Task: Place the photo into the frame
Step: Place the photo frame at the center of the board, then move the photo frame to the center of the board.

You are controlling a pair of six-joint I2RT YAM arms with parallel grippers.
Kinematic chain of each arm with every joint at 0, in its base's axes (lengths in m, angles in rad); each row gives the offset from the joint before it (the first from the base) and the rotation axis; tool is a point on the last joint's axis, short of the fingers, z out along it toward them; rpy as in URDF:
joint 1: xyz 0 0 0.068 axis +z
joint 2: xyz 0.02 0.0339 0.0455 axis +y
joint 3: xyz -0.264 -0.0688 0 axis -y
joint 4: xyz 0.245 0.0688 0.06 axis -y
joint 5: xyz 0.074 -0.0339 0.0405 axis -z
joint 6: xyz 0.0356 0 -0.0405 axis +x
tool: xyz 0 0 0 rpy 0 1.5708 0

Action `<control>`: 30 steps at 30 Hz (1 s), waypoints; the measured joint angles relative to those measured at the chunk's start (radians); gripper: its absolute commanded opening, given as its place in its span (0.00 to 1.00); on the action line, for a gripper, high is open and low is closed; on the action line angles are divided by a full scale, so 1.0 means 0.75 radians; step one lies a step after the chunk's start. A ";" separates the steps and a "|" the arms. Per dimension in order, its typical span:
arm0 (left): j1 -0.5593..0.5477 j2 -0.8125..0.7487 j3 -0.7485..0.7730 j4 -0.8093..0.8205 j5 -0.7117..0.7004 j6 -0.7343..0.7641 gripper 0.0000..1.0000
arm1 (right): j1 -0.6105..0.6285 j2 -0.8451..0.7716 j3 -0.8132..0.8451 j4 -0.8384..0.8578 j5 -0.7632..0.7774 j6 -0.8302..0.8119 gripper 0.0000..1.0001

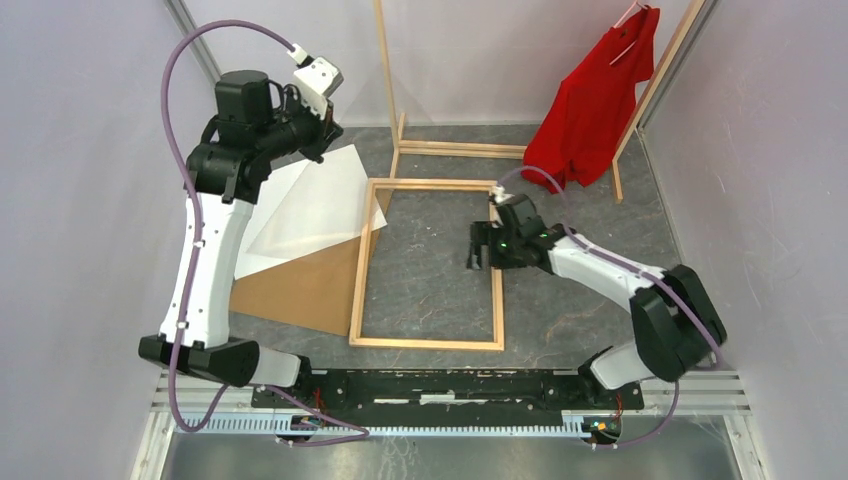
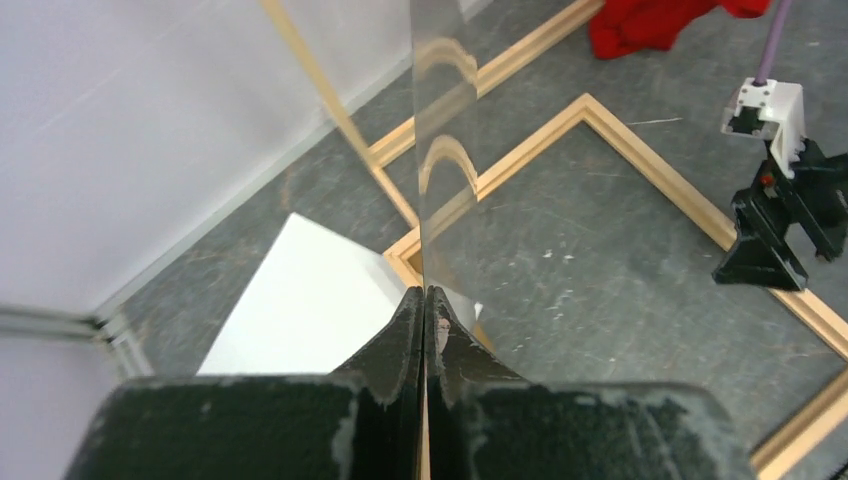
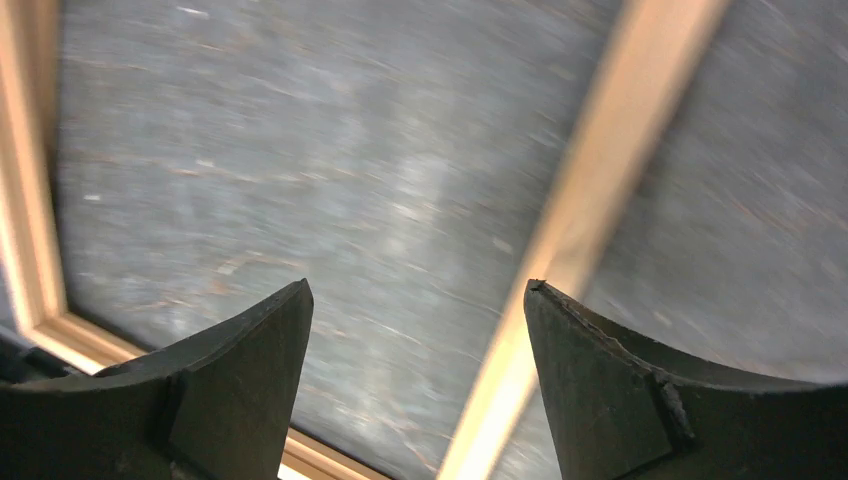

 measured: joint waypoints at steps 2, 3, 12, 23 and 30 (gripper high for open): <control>0.000 -0.038 -0.022 0.010 -0.071 0.025 0.02 | 0.097 0.090 0.116 0.034 0.008 0.017 0.89; 0.000 -0.063 -0.037 0.019 -0.109 0.040 0.02 | 0.149 0.145 0.186 0.054 0.012 0.024 0.92; 0.000 -0.232 -0.160 0.098 -0.406 0.187 0.02 | 0.494 0.663 0.792 0.127 0.163 0.078 0.94; 0.000 -0.290 -0.237 0.144 -0.660 0.306 0.02 | 0.636 0.957 1.115 0.079 0.324 0.130 0.83; 0.001 -0.302 -0.319 0.143 -0.723 0.335 0.02 | 0.724 1.117 1.374 0.006 0.440 0.132 0.70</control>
